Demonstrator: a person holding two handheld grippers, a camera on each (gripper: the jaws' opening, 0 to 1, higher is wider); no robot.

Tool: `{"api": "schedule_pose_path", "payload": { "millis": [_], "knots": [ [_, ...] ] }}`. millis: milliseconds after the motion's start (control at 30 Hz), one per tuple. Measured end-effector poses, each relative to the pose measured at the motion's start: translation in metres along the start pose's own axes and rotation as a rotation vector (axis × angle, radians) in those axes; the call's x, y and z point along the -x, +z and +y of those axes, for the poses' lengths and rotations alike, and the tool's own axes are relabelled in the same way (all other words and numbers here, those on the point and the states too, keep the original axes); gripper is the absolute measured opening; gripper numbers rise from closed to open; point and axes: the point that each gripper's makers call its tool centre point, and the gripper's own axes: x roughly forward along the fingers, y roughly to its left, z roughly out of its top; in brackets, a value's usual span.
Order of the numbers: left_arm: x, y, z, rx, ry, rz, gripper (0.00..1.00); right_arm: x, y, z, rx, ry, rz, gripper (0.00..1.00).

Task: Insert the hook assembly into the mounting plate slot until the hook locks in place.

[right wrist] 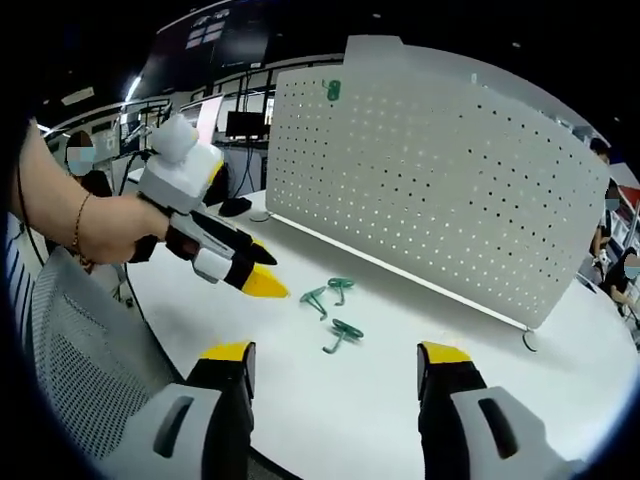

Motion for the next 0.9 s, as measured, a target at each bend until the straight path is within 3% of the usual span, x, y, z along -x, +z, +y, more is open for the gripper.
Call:
{"api": "schedule_pose_path", "payload": {
  "millis": [433, 900],
  "knots": [
    [-0.036, -0.015, 0.007, -0.002, -0.026, 0.068, 0.36, -0.003, -0.007, 0.004, 0.01, 0.019, 0.035, 0.6],
    [-0.053, -0.022, 0.011, -0.018, -0.028, 0.09, 0.29, -0.004, -0.011, 0.0, -0.007, 0.012, 0.051, 0.59]
  ]
}}
